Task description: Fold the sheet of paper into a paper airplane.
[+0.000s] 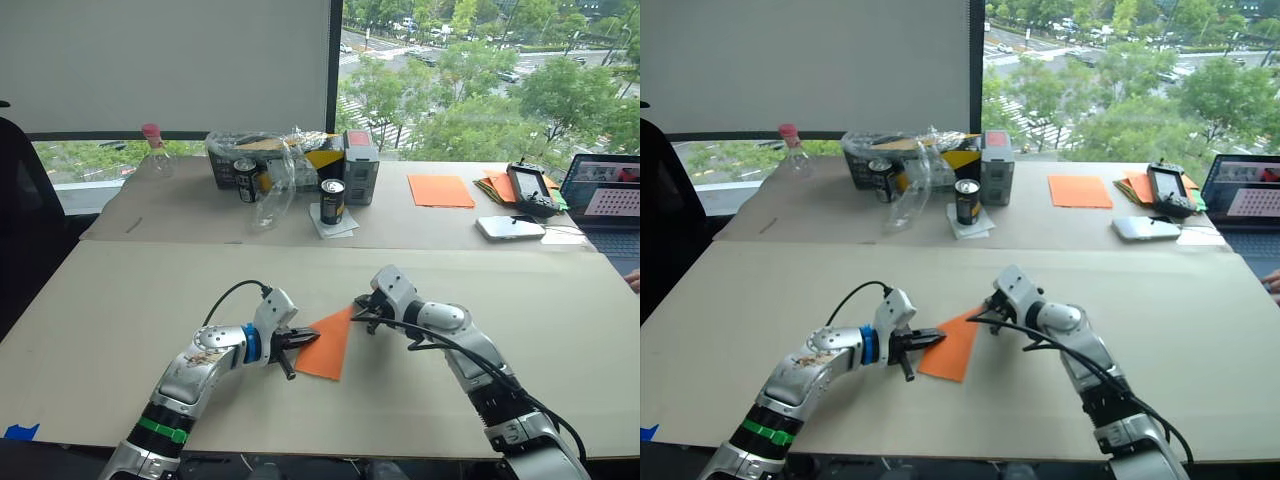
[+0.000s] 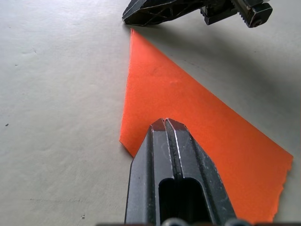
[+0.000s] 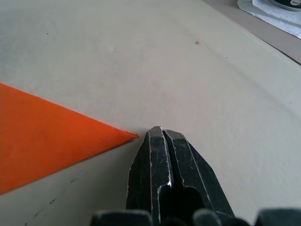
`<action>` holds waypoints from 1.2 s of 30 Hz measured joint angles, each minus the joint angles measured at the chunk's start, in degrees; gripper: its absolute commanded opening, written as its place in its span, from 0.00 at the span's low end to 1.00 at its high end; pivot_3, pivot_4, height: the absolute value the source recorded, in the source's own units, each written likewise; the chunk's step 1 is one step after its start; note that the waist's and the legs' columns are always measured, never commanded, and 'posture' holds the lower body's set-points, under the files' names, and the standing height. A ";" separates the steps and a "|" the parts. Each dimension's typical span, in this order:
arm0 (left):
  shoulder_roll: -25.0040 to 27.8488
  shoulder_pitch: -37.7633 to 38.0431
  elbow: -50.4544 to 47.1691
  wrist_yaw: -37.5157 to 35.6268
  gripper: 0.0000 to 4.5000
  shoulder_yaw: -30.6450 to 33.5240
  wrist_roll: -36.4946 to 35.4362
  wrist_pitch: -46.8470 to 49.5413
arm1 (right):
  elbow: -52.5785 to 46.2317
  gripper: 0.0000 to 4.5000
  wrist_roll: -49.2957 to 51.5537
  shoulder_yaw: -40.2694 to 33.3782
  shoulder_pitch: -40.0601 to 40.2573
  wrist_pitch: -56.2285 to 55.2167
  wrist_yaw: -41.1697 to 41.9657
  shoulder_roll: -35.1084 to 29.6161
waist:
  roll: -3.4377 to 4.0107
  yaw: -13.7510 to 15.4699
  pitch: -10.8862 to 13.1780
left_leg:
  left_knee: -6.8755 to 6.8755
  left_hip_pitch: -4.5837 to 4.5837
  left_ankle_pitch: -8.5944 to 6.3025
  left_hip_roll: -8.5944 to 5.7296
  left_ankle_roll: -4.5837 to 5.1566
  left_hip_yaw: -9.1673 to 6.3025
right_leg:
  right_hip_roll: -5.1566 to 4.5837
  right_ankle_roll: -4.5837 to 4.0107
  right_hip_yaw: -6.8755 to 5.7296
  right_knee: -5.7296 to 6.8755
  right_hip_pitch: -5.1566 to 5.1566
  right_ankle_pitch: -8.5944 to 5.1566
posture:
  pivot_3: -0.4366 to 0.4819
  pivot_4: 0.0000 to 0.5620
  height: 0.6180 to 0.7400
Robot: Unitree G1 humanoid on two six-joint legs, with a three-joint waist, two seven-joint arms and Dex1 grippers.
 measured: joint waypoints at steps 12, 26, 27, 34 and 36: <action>-0.42 -1.23 1.40 -0.34 0.01 -0.12 -0.57 0.00 | -11.35 0.00 0.10 6.36 2.17 8.66 2.39 1.98 | 0.02 -0.37 0.01 | -0.04 -0.07 0.00 0.01 0.00 -0.02 | 0.02 0.00 0.00 -0.02 -0.11 0.00 | 0.48 0.27 0.79; -4.95 -6.75 9.05 1.39 0.01 1.90 -1.46 0.77 | -19.25 0.00 -0.47 7.40 5.70 15.89 0.54 0.65 | 0.01 -0.17 0.01 | -0.04 -0.05 0.00 0.02 0.00 -0.03 | 0.04 0.01 -0.02 -0.04 -0.07 -0.01 | 0.48 0.27 0.79; -5.15 -7.27 9.90 1.27 0.01 1.88 -1.44 0.78 | -19.68 0.00 -0.44 7.43 5.95 16.28 0.37 0.66 | 0.01 -0.19 0.01 | -0.04 -0.05 0.00 0.02 0.00 -0.03 | 0.04 0.01 -0.02 -0.05 -0.07 -0.01 | 0.48 0.27 0.79; -6.71 -9.81 14.02 0.20 0.01 0.98 -0.76 -0.76 | -20.93 0.00 -0.18 7.38 6.51 18.27 -0.78 0.92 | 0.01 -0.17 0.01 | -0.03 -0.04 0.00 0.01 0.00 -0.03 | 0.03 0.01 -0.02 -0.05 -0.05 -0.01 | 0.48 0.27 0.79; -7.39 -10.36 15.23 0.04 0.01 0.70 -0.43 -1.85 | -21.04 0.00 -0.11 7.35 6.54 18.54 -0.90 0.96 | 0.01 -0.16 0.01 | -0.03 -0.04 0.00 0.01 0.00 -0.03 | 0.04 0.01 -0.02 -0.05 -0.05 -0.01 | 0.48 0.27 0.79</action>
